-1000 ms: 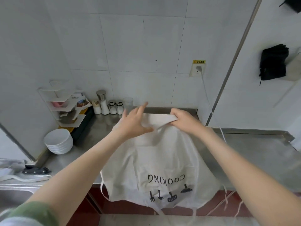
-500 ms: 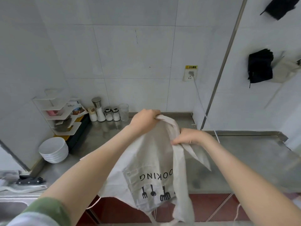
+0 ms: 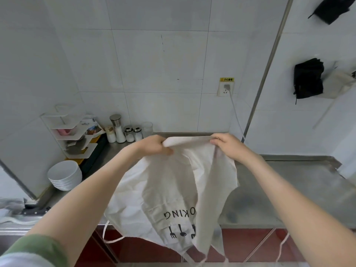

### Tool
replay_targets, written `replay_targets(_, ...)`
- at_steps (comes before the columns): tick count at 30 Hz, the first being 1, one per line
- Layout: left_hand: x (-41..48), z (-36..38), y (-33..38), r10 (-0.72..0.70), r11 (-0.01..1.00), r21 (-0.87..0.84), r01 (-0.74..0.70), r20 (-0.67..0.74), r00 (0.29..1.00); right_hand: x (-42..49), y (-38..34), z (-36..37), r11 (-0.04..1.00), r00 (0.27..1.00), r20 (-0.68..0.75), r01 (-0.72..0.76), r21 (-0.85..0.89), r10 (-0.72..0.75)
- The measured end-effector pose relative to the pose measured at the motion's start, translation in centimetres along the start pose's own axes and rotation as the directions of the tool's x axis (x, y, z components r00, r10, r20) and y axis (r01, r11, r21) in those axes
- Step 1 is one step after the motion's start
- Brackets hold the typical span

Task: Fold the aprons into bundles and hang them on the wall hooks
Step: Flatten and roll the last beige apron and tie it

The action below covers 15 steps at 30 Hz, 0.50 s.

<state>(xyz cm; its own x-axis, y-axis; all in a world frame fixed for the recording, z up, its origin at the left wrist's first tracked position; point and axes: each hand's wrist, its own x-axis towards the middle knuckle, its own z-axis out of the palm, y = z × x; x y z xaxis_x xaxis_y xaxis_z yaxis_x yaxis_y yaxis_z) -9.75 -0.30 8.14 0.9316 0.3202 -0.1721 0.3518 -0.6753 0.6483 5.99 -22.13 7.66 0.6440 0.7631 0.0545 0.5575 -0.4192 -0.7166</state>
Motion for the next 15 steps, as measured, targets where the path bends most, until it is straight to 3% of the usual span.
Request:
replay_targets(2,-0.6,-0.2,-0.3,0.010,0.985,-0.174,0.009,0.109,0.994,0.1,0.2,-0.1,1.000,0.997,-0.076,-0.007,0.015,0.008)
replay_targets(4,-0.6,-0.3,-1.0,0.019,0.981,-0.194,0.001,0.103,0.995,0.0,0.4,-0.3,0.999,0.990,-0.139,0.010,0.043,-0.004)
replay_targets(6,-0.3,-0.2,-1.3,0.013,0.999,-0.029,-0.013,0.000,1.000,-0.3,0.6,-0.6,0.999,0.996,-0.090,0.021,0.036,-0.017)
replay_targets(8,-0.2,0.1,-1.3,0.020,0.977,0.211,0.009,-0.135,0.991,-0.8,0.7,-0.8,0.990,0.998,0.061,-0.003,-0.138,0.012)
replay_targets(10,-0.2,0.4,-1.2,0.050,0.965,0.263,-0.002,-0.176,0.983,-0.8,1.3,-0.8,0.976,0.996,0.091,0.000,-0.217,0.020)
replay_targets(13,-0.7,0.3,-1.5,0.041,0.986,0.163,-0.038,-0.018,0.999,-0.9,2.0,-1.5,0.998,0.992,-0.129,0.000,-0.069,-0.009)
replay_targets(15,-0.8,0.4,-1.7,0.011,0.981,0.190,-0.032,0.113,0.993,-1.1,2.6,-1.8,0.999,0.981,-0.193,-0.008,-0.046,-0.001)
